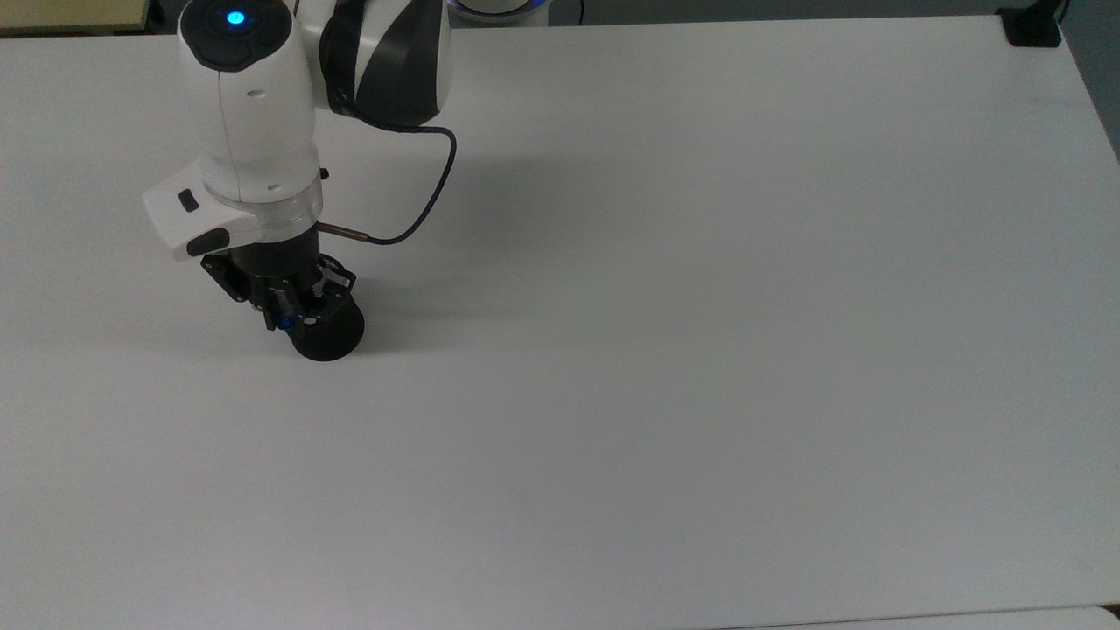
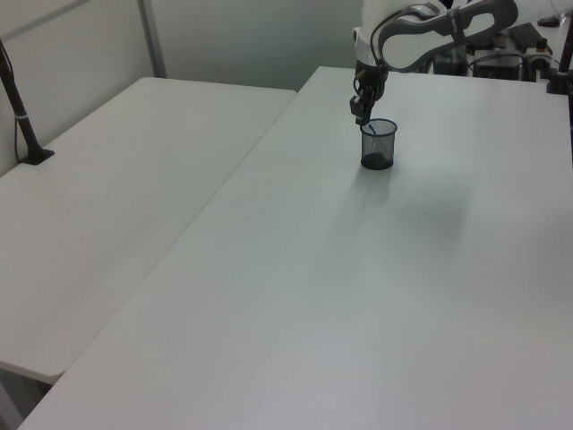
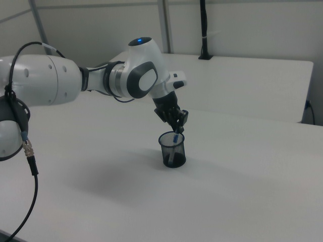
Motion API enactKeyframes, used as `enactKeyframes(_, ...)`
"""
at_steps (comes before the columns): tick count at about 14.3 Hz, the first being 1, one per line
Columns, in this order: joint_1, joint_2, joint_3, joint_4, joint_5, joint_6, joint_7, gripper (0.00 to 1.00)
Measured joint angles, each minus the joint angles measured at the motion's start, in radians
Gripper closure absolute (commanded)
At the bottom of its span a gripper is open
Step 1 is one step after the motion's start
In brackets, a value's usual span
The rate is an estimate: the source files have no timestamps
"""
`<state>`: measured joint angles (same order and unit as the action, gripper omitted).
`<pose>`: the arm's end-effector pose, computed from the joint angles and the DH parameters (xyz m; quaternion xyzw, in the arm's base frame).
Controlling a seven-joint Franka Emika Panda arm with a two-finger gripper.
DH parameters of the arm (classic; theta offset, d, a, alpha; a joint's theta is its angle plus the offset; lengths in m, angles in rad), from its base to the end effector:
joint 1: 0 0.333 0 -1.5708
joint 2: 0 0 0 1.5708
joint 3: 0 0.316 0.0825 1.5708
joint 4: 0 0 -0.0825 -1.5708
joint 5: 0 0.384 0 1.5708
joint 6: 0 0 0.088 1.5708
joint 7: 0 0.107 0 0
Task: Remove the marker
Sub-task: 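Lift the marker up out of the pen cup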
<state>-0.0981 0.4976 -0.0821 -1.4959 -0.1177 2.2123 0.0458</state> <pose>0.7060 -0.1225 0.4050 0.9887 -0.0751 0.1045 0.0768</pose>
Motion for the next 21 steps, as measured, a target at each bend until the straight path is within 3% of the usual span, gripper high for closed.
enactKeyframes(6,0.001,-0.011,0.0,0.018,0.0,0.0,0.0,0.82)
enactKeyframes(14,0.011,-0.191,0.011,0.055,0.068,-0.007,0.043,0.81)
enactKeyframes(17,0.078,-0.223,0.023,0.053,0.074,-0.143,0.056,0.8)
enactKeyframes(21,0.208,-0.199,0.054,0.0,0.078,-0.335,0.09,0.8)
